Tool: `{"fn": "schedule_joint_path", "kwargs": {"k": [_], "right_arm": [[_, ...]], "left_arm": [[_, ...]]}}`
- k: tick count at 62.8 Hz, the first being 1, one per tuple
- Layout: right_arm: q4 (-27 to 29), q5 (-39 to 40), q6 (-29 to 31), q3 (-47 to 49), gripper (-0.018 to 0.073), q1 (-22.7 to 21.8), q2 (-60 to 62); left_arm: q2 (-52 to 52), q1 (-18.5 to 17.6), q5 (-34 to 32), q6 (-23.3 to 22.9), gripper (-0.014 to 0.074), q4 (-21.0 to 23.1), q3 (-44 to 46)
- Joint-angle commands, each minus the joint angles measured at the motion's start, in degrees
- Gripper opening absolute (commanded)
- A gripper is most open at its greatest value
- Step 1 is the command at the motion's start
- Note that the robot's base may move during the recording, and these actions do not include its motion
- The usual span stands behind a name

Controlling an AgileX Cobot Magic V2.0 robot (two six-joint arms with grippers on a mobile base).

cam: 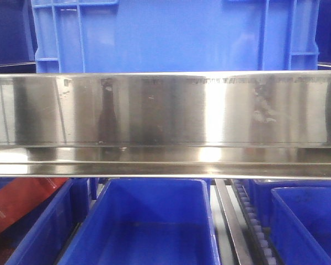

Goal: Place cylindrical capacitor in blue bin on shelf

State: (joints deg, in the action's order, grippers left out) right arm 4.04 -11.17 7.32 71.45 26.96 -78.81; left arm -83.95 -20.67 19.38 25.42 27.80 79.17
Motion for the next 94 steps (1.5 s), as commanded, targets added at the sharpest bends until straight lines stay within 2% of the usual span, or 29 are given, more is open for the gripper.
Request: {"fn": "schedule_joint_path", "kwargs": {"k": [1,7,11,17,24,25,37,43,56,78,94], "right_arm": [[0.08,1.39,0.28,0.57,0.0424,0.07,0.48],[0.08,0.34,0.28,0.57,0.0385,0.07,2.58],[0.08,-0.86,0.28,0.57,0.03,0.07,4.38],[0.08,-1.64,0.28,0.57,0.008,-0.03,6.63],[0.08,-0.57,0.28,0.57,-0.0134,-0.03,8.01],[0.08,-0.42,0.28,0.57,-0.0171,-0.03,8.13],[0.08,-3.55,0.28,-0.28,-0.0167,-1.89,11.83],[0.08,-2.88,0.28,-3.5,-0.0167,-3.71,15.56],[0.08,0.12,0.28,-14.92,-0.0167,-6.93,25.13],[0.08,0.05,0.28,-33.22,-0.0167,-7.08,47.43],[0.08,-4.94,0.28,-38.23,-0.0167,-7.08,59.33]], "left_arm": [[0.37,-0.33,-1.45,-0.2,0.059,1.82,0.49],[1.47,-0.19,-1.38,-0.2,0.0489,1.82,0.49],[2.7,-0.05,-0.78,-0.2,0.0386,1.29,0.49],[4.18,-0.05,-1.44,-0.2,0.0148,0.35,0.49],[5.15,-0.05,-4.25,-0.2,-0.0112,0.35,0.49],[5.34,-0.05,-4.65,-0.2,-0.011,0.3,0.49],[9.01,2.81,-2.4,-0.29,-0.0111,3.71,-1.32],[12.99,4.73,-4.93,-0.29,-0.0111,3.98,-5.65],[24.52,6.08,-13.41,-0.29,-0.0111,3.98,-21.35],[48.88,6.08,-18.86,-0.29,-0.0111,4.08,-48.63],[63.53,6.08,-18.86,-0.29,-0.0111,4.08,-57.11]]}}
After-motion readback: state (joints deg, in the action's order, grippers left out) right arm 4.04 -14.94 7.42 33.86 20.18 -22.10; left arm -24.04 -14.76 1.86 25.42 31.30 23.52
